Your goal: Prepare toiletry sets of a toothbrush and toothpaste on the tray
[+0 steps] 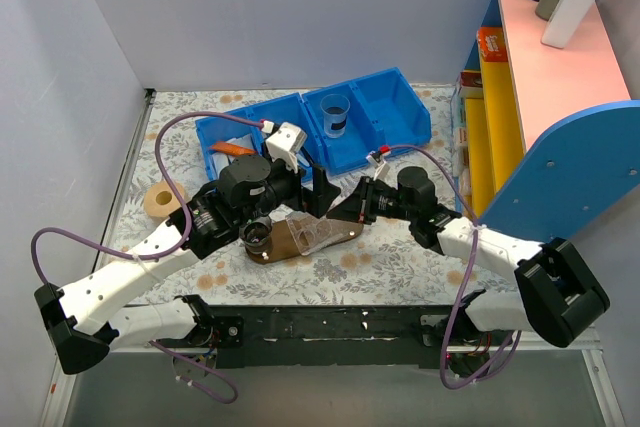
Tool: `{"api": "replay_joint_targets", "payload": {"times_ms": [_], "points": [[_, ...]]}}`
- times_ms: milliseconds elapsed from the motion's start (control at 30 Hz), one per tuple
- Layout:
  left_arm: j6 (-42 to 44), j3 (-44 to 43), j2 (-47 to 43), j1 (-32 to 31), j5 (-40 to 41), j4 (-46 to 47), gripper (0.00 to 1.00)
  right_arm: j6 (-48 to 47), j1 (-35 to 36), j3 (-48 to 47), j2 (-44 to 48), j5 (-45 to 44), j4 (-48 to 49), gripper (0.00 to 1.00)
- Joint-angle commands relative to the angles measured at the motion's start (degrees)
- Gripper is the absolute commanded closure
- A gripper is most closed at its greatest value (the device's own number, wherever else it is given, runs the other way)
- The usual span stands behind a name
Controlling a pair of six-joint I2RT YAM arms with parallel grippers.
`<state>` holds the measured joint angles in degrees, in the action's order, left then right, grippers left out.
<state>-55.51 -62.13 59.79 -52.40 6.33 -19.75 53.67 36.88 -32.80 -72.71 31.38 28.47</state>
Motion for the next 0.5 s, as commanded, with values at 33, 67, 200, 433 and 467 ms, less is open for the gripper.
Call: {"api": "replay_joint_targets", "payload": {"times_ms": [33, 67, 200, 433, 467], "points": [[-1.62, -0.63, -1.34, 0.55, 1.93, -1.34, 0.02, 3.19, 1.96, -0.25, -3.31, -1.23, 11.25, 0.99], [-1.62, -0.63, -1.43, 0.63, 2.11, -1.43, 0.02, 3.11, 2.31, -0.51, -4.36, -1.49, 11.61, 0.99], [-1.62, -0.71, -1.43, 0.72, 2.28, -2.22, 0.02, 1.00, 3.72, -1.83, -5.69, -3.68, 9.16, 0.99], [-1.36, -0.54, -1.52, 0.81, 2.46, -2.58, 0.02, -2.08, 3.81, -0.52, -6.83, -6.24, 7.56, 0.99], [-1.36, -0.45, -1.52, 0.81, 2.55, -2.49, 0.02, -1.99, 3.72, -0.17, -7.01, -6.33, 8.09, 0.99]]}}
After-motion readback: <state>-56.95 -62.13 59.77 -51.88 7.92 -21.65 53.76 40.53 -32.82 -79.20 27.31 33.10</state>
